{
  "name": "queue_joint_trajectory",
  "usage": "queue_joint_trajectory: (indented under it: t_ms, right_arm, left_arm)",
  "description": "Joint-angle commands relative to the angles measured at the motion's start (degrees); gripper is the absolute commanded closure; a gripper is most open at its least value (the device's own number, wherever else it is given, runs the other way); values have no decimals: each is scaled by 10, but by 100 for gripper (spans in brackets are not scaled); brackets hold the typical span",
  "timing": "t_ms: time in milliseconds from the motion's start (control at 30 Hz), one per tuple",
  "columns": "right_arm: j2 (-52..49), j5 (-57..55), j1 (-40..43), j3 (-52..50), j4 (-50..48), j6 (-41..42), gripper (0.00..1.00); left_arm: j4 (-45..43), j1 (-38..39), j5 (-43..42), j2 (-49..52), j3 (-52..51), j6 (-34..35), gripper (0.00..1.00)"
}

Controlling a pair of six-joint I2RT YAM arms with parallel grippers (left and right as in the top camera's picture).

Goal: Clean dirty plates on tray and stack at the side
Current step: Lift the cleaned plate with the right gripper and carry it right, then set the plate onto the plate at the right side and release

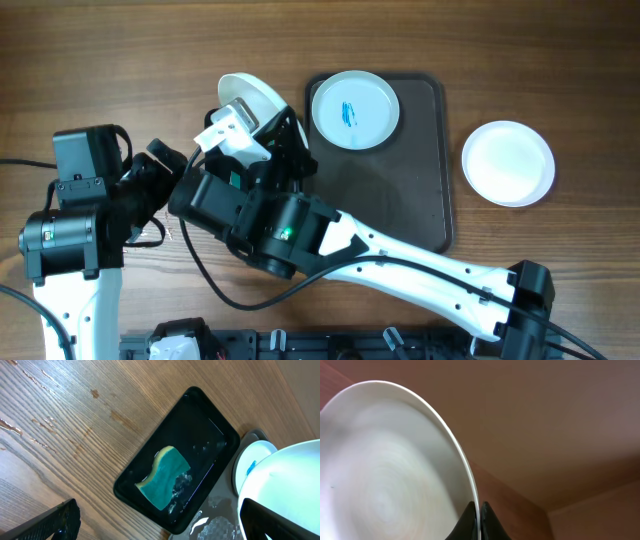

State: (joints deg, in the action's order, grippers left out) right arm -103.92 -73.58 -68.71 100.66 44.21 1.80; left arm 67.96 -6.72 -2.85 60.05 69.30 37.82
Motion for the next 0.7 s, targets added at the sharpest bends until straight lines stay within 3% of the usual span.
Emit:
queue_joint_trajectory:
  t_ms: [0, 67, 133, 233, 300, 367, 500, 667]
  right_arm:
    - [15, -3, 11, 16, -2, 19, 96]
    - [15, 101, 49, 16, 29, 99, 96]
    - [15, 328, 138, 16, 68, 181, 95]
    - [20, 763, 333, 17, 85, 191, 96]
    - [43, 963, 461, 17, 85, 189, 96]
    - [77, 1017, 563, 17, 100, 195, 96]
    - [100, 972, 804, -1, 220, 177, 96]
    - [92, 952, 985, -177, 185, 169, 96]
  left_arm:
    - [0, -3, 10, -3, 8, -1, 0]
    - [0, -3, 10, -3, 8, -1, 0]
    - [0, -3, 10, -3, 8, -1, 0]
    - [0, -3, 10, -3, 8, -1, 0]
    - [0, -3, 10, -3, 8, -1, 0]
    - [0, -3, 10, -3, 8, -1, 0]
    - [0, -3, 10, -3, 8, -1, 0]
    - [0, -3, 10, -3, 8, -1, 0]
